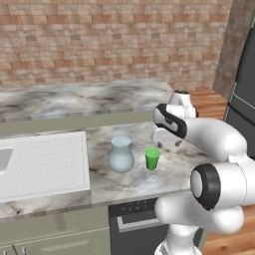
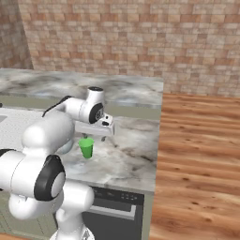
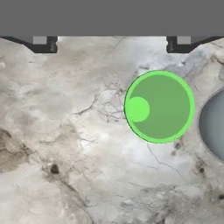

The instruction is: Place the pitcher and cup on the dining counter for serving.

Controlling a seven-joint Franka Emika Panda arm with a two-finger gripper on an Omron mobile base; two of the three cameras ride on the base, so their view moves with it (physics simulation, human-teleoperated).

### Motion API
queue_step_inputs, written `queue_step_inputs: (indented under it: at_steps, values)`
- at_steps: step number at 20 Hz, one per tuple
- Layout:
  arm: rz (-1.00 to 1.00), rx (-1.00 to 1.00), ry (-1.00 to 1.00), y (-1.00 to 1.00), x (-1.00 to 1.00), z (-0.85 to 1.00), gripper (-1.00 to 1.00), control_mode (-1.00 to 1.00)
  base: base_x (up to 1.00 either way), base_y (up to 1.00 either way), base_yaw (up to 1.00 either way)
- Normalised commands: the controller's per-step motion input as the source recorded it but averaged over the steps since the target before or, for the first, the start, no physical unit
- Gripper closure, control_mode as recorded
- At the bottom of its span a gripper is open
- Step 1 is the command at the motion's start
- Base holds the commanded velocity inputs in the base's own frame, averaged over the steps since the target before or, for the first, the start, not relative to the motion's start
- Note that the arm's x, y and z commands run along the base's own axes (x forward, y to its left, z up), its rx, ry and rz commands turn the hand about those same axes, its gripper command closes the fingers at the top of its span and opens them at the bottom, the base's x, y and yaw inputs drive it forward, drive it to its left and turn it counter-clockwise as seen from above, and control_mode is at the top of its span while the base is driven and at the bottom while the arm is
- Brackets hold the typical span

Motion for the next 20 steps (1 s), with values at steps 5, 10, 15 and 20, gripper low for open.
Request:
queue_step_inputs:
  at_steps: [5, 10, 15, 20]
  values:
    - [0.00, 0.00, 0.00, 0.00, 0.26, -0.37, -1.00, -1.00, 0.00, 0.00, 0.00]
    - [0.00, 0.00, 0.00, 0.01, 0.25, -0.37, -1.00, -1.00, 0.00, 0.00, 0.00]
    - [0.00, 0.01, 0.00, 0.00, 0.21, -0.43, -1.00, -1.00, 0.00, 0.00, 0.00]
    - [0.00, 0.00, 0.00, 0.04, 0.29, -0.38, -1.00, -1.00, 0.00, 0.00, 0.00]
